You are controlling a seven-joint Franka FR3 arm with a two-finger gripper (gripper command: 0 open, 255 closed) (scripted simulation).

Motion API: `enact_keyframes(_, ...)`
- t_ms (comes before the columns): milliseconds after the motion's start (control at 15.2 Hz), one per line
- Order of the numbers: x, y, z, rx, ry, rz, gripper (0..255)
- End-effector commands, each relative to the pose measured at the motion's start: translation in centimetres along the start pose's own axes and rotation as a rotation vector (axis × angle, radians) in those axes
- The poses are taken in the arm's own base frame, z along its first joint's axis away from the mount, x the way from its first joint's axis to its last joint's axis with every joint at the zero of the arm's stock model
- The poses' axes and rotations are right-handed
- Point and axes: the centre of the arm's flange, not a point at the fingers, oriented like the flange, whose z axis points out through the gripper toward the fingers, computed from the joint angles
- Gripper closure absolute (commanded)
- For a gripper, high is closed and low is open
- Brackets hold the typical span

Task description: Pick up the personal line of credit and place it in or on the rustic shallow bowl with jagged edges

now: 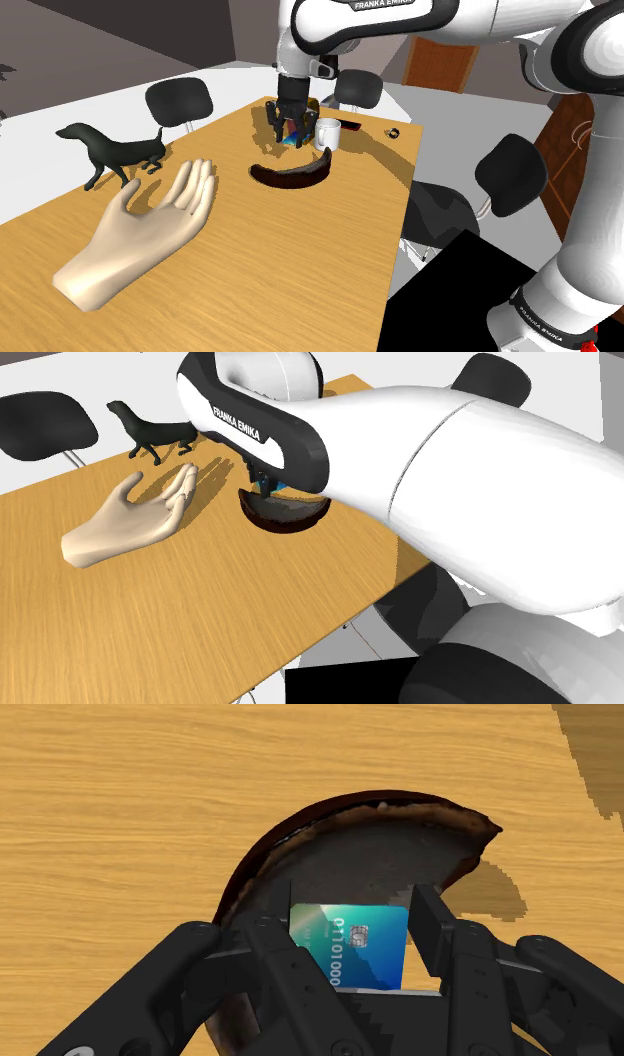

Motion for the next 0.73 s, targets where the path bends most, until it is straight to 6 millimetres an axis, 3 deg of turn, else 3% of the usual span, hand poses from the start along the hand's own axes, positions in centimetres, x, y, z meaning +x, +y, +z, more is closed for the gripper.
enact_keyframes(0, 0.2, -0.2, 1.1, 0.0, 0.0, 0.0, 255)
enact_keyframes(660, 1.0, 0.0, 6.3, 0.0, 0.0, 0.0, 255)
